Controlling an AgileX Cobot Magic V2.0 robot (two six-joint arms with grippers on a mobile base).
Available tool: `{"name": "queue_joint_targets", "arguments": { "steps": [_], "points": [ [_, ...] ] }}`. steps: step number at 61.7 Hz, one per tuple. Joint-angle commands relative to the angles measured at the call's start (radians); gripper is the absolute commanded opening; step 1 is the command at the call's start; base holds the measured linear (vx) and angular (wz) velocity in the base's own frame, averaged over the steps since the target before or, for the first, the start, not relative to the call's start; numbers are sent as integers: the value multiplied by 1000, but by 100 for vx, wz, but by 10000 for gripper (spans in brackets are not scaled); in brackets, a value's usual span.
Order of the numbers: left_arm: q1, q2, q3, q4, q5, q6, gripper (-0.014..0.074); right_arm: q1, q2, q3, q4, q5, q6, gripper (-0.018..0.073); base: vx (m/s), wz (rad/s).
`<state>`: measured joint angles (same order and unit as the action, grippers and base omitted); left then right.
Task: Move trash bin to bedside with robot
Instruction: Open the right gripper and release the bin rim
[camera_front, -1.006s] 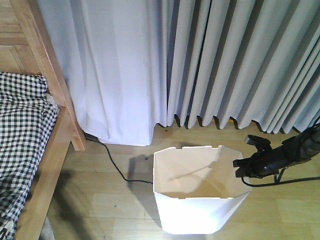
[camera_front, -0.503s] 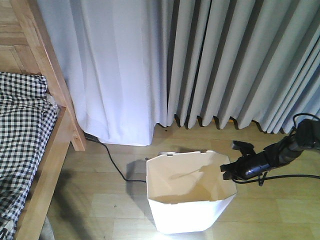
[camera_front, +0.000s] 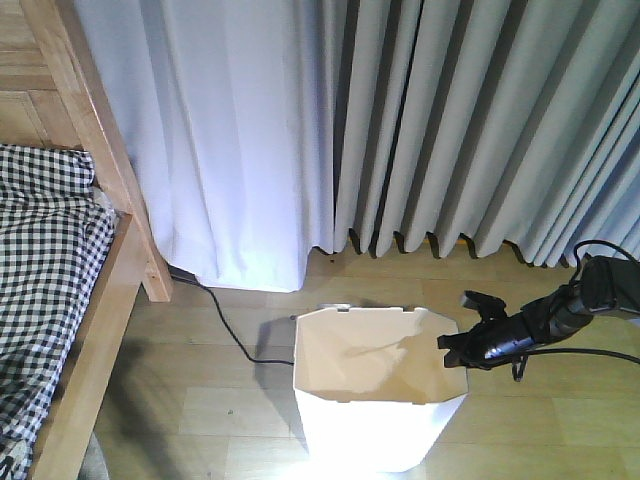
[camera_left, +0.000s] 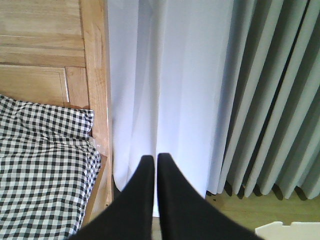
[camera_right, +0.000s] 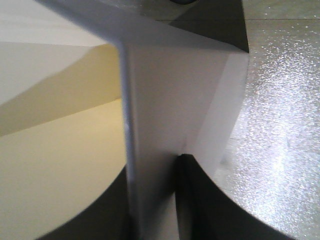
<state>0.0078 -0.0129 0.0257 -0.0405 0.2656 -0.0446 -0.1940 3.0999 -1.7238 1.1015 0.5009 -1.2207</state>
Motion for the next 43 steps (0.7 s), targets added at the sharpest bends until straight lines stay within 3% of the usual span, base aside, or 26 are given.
{"name": "queue_joint_targets", "arguments": {
  "steps": [1,16,43],
  "points": [
    [0,-14,12,-4,-69,-6,-6,-2,-69,-17,36,132,-2,37,0,0],
    [0,-14,12,-4,-69,-6,-6,0,-43,-56,-27,128,2,43,0,0],
    [0,-14,12,-4,-69,-6,-6,0,-15,-107,-39,184,24,64,0,0]
  ]
}}
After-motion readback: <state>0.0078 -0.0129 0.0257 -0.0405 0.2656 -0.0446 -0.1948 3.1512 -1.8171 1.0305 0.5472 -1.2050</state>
